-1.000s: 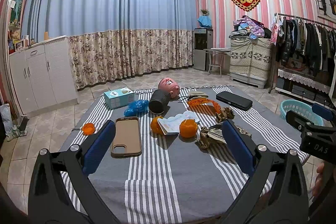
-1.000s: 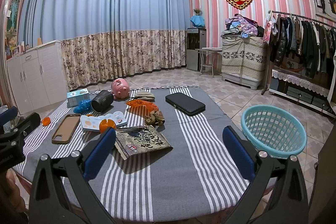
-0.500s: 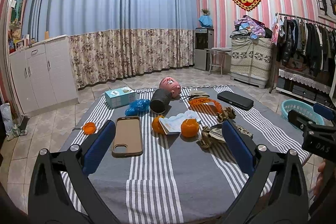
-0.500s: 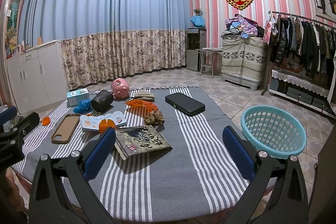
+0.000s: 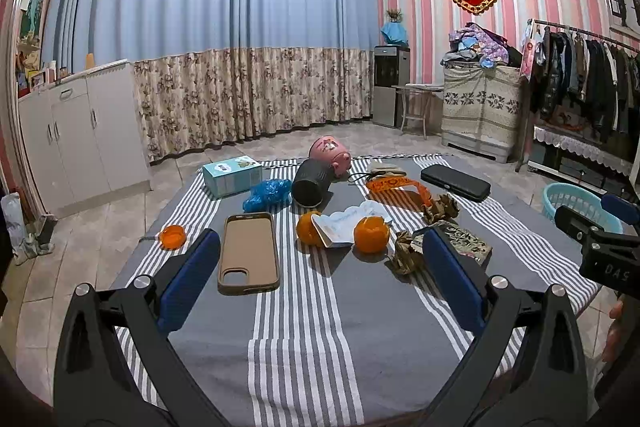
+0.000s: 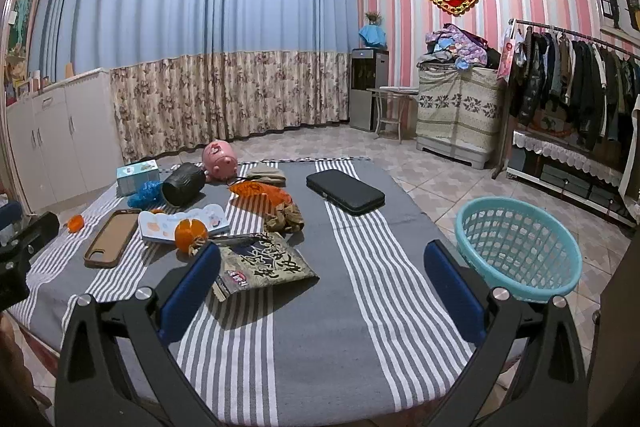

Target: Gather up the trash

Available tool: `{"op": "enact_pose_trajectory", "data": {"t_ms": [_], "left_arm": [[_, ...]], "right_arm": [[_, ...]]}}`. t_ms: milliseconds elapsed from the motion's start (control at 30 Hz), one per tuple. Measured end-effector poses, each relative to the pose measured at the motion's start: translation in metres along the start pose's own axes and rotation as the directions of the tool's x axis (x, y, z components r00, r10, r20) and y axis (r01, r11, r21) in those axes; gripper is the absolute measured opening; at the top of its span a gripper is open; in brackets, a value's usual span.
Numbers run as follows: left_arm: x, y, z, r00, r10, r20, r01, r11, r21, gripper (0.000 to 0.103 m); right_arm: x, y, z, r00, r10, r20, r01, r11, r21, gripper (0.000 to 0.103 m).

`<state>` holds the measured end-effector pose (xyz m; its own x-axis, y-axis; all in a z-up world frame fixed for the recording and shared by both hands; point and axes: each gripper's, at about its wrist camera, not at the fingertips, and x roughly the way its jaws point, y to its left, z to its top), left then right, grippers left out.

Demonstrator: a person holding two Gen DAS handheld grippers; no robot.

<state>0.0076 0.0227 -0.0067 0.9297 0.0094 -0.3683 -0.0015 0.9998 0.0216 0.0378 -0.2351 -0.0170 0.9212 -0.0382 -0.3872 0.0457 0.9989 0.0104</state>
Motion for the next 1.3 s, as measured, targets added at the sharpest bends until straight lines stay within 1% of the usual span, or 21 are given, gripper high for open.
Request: {"op": "enact_pose_trajectory", "data": {"t_ms": [500, 600, 667, 767, 833, 867, 933, 967, 1033, 1133, 1167, 1233, 1300], "left_arm": [[0.015, 0.005, -0.011, 1.000, -0.007, -0.029, 0.007, 1.000, 0.004, 0.098], [0.017, 0.007, -0.013, 0.999, -0.024, -0.038, 0.024, 1.000, -0.004, 0.098], [0.018, 0.008, -0.013, 0.999, -0.024, -0.032, 0.024, 1.000, -0.004, 0.098], [0.018, 0.008, -0.015, 1.000, -0.012, -0.010, 0.012, 1.000, 0.011, 0.098], [0.021, 0.009, -0.018, 1.000, -0.023, -0.011, 0.023, 0.999, 0.022, 0.098], [0.022, 0.009, -0.019, 1.000, -0.026, -0.014, 0.027, 0.999, 0.027, 0.098], [0.024, 0.009, -0.021, 1.000, -0.023, -0.016, 0.024, 0.999, 0.036, 0.098], [0.025, 0.009, -0.023, 0.999, -0.029, -0.018, 0.030, 0.999, 0.039, 0.098], [0.028, 0.010, -0.025, 0.999, -0.034, -0.018, 0.035, 0.999, 0.038, 0.098], [0.030, 0.012, -0.030, 1.000, -0.008, -0.009, 0.009, 0.999, 0.040, 0.098], [0.032, 0.013, -0.030, 1.000, -0.004, -0.016, 0.004, 0.999, 0.041, 0.098], [0.039, 0.017, -0.031, 0.998, -0.004, -0.056, 0.006, 0.999, 0.042, 0.098], [0.045, 0.023, -0.031, 0.996, 0.005, -0.087, -0.003, 1.000, 0.027, 0.098]], "right_arm": [[0.013, 0.001, -0.010, 1.000, -0.003, -0.029, 0.003, 1.000, -0.001, 0.099], [0.012, 0.001, -0.010, 1.000, -0.002, -0.027, 0.002, 1.000, 0.000, 0.099], [0.012, 0.001, -0.010, 1.000, 0.000, -0.028, 0.000, 1.000, 0.001, 0.099], [0.013, -0.001, -0.011, 1.000, 0.008, -0.012, -0.008, 1.000, 0.021, 0.099], [0.013, -0.003, -0.012, 1.000, 0.017, 0.017, -0.018, 0.999, 0.036, 0.099], [0.015, -0.004, -0.013, 1.000, 0.020, 0.017, -0.021, 0.999, 0.036, 0.099], [0.024, 0.001, -0.015, 0.999, 0.024, -0.034, -0.024, 1.000, 0.006, 0.099], [0.029, 0.005, -0.017, 0.998, 0.001, -0.060, -0.002, 1.000, -0.022, 0.099], [0.032, 0.010, -0.020, 0.998, -0.019, -0.062, 0.016, 0.999, -0.042, 0.099], [0.039, 0.018, -0.024, 0.997, -0.025, -0.078, 0.020, 0.998, -0.066, 0.099], [0.041, 0.020, -0.025, 0.996, -0.028, -0.086, 0.022, 0.997, -0.074, 0.099], [0.048, 0.025, -0.028, 0.993, -0.032, -0.112, 0.022, 0.996, -0.091, 0.099], [0.058, 0.032, -0.032, 0.988, -0.035, -0.152, 0.017, 0.993, -0.114, 0.099]]}}
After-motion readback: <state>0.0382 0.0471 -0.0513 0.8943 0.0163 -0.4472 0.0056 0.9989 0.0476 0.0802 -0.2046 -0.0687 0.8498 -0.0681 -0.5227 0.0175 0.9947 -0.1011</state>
